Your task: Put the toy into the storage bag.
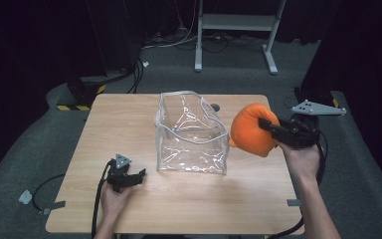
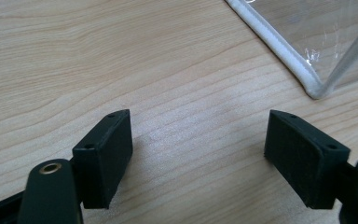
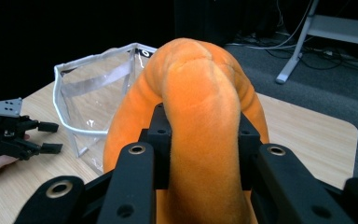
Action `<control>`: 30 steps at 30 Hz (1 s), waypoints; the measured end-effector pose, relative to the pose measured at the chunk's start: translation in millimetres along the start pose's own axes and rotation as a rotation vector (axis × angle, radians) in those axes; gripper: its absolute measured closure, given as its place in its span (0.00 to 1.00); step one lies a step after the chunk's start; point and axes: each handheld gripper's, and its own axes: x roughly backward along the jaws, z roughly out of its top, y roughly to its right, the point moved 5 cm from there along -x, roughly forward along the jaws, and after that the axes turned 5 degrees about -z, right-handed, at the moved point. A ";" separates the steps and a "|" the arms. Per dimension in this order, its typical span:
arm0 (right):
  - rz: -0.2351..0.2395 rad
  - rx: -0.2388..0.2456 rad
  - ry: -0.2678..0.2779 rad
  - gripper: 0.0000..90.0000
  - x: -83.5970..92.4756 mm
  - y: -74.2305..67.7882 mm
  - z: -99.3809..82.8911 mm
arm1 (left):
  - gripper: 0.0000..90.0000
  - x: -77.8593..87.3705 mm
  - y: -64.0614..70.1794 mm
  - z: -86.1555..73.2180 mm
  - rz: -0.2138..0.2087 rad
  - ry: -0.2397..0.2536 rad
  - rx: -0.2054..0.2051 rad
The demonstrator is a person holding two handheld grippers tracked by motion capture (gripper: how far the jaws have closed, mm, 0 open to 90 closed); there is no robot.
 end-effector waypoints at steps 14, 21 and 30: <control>0.034 0.029 0.028 0.76 -6.6 -12.9 22.2 | 0.26 0.1 0.1 -0.1 0.000 0.000 0.000; 0.051 0.026 0.043 0.76 -11.7 -18.1 26.8 | 0.26 -0.2 0.5 0.1 0.001 0.003 0.003; 0.070 0.044 0.048 0.76 -16.4 -26.7 34.9 | 0.25 -0.3 1.2 0.0 -0.005 0.003 0.001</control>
